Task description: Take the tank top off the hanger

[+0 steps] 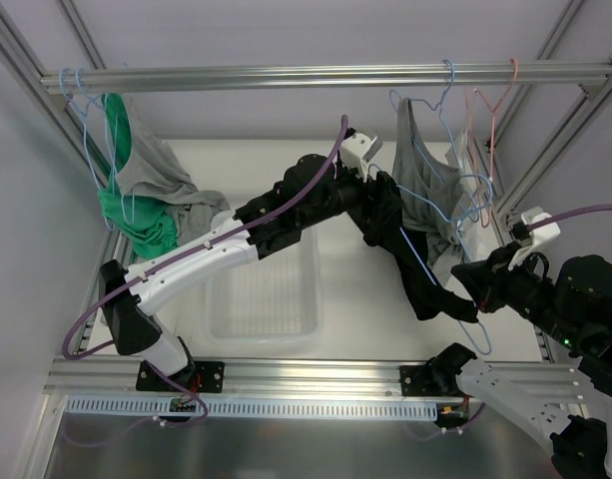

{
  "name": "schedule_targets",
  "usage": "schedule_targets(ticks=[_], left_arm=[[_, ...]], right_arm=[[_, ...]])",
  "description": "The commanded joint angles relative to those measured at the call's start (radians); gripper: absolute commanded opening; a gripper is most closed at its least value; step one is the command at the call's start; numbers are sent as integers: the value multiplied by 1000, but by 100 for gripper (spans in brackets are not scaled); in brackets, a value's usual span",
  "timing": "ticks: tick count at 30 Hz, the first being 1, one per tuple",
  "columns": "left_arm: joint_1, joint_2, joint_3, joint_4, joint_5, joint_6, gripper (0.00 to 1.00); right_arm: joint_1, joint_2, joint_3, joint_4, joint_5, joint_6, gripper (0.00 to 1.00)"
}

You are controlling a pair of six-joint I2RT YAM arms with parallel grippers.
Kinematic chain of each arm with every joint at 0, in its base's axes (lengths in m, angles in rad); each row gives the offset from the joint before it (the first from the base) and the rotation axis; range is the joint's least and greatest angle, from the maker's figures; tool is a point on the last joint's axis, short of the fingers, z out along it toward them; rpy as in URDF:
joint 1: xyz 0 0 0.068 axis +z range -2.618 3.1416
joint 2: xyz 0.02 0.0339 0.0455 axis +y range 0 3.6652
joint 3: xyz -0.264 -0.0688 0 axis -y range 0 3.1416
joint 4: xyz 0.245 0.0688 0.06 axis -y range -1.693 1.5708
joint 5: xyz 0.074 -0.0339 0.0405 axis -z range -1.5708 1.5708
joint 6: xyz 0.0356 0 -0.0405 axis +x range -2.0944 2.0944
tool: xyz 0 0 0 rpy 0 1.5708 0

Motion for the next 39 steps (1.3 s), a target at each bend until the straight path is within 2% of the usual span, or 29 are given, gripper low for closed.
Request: schedule_targets(ticks=[1, 2, 4, 5, 7, 9, 14, 17, 20, 23, 28, 31, 32, 34, 36, 38, 39], left_arm=[[-1, -1, 28, 84, -32, 6, 63], [-1, -3, 24, 84, -34, 6, 62], [-1, 2, 20, 85, -34, 10, 51], [-1, 1, 21, 85, -39, 13, 38], [-1, -4, 17, 84, -49, 21, 25], [-1, -18, 12, 84, -98, 26, 0], [1, -64, -8, 75, -275, 14, 0], [2, -96, -2, 38, -420, -11, 0], [25, -92, 78, -46, -542, -42, 0], [56, -55, 165, -139, -543, -81, 0], [79, -12, 195, -169, -380, -114, 0], [79, 7, 193, -159, -160, -131, 0], [79, 14, 196, -148, -43, -143, 0], [77, 27, 184, -119, 77, -164, 0], [73, 21, 124, -12, 252, -201, 0], [54, 5, 19, 100, 360, -233, 0], [44, -15, -20, 222, 454, -241, 0]], right_arm=[[4, -4, 48, 22, -23, -21, 0], [3, -3, 48, 22, -22, -25, 0], [3, 7, 54, 24, -28, -27, 0], [3, 8, 57, 24, -28, -30, 0], [3, 16, 57, 25, -17, -35, 0], [3, 16, 50, 25, 3, -47, 0], [3, -21, 18, 22, 18, -59, 0], [3, -48, -2, -24, -9, -120, 0], [3, -106, -27, -44, -212, -185, 0], [3, -195, -47, 8, -304, -203, 0], [3, -314, -42, 137, -256, -210, 0], [3, -335, -56, 189, -178, -190, 0], [3, -332, -71, 201, -110, -182, 0], [3, -325, -106, 273, -40, -170, 0], [3, -334, -210, 367, 6, -164, 0], [4, -352, -300, 555, 12, -157, 0], [3, -357, -384, 627, 21, -147, 0]])
